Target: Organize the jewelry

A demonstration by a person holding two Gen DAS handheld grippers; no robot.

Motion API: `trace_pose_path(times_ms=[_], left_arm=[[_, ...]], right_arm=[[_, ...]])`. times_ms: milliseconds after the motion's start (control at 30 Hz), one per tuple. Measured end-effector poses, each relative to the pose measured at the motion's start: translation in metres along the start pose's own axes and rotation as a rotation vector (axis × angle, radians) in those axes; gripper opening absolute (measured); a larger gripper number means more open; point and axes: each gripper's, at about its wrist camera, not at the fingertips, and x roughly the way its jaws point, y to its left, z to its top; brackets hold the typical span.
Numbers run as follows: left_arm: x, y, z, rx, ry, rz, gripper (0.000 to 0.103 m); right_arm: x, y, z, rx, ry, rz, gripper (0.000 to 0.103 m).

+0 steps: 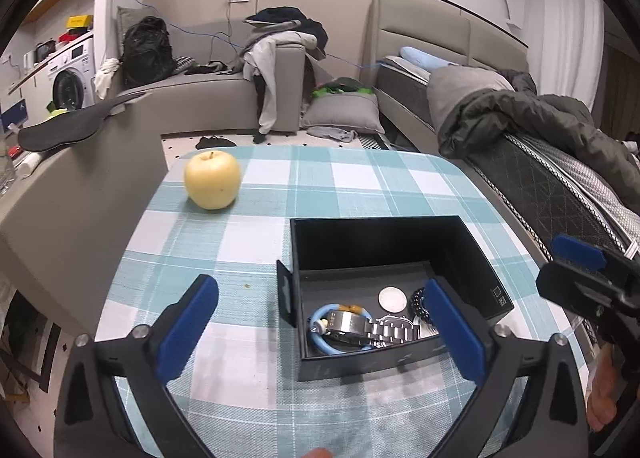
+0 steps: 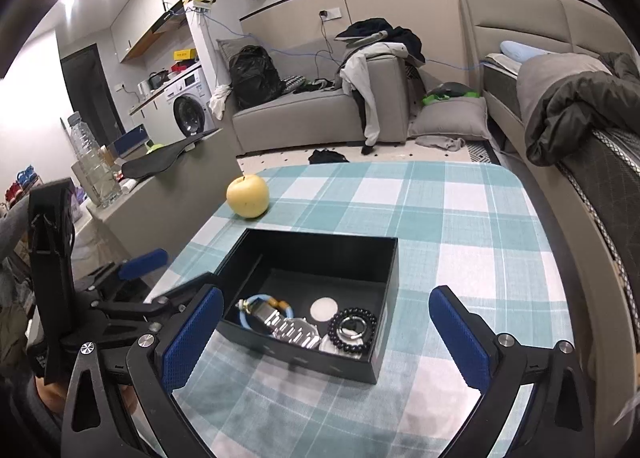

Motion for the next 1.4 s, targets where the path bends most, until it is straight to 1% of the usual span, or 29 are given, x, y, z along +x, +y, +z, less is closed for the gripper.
trace_pose_path(times_ms=[100, 333, 667, 1000, 1400], left_arm=[[-0.004, 0.001, 0.000, 0.006, 0.001, 0.001, 0.101], [-0.016, 0.001, 0.000, 0.028, -0.031, 0.014, 0.101], [-0.020, 0.006, 0.000, -0.005, -0.029, 0.007, 0.101], [-0.020, 0.008, -0.002, 0.009, -0.020, 0.012, 0.101], [-0.019, 0.008, -0.002, 0.014, -0.014, 0.007, 0.101]], right_arm=[[-0.004, 0.003, -0.002, -0.006, -0.005, 0.002, 0.103], [-0.010, 0.010, -0.004, -0.026, -0.014, 0.015, 0.103], [-0.012, 0.008, -0.007, -0.014, -0.010, 0.018, 0.103], [-0.005, 0.013, -0.009, -0.024, 0.007, 0.015, 0.103], [-0.005, 0.014, -0.008, -0.024, 0.008, 0.019, 0.103]])
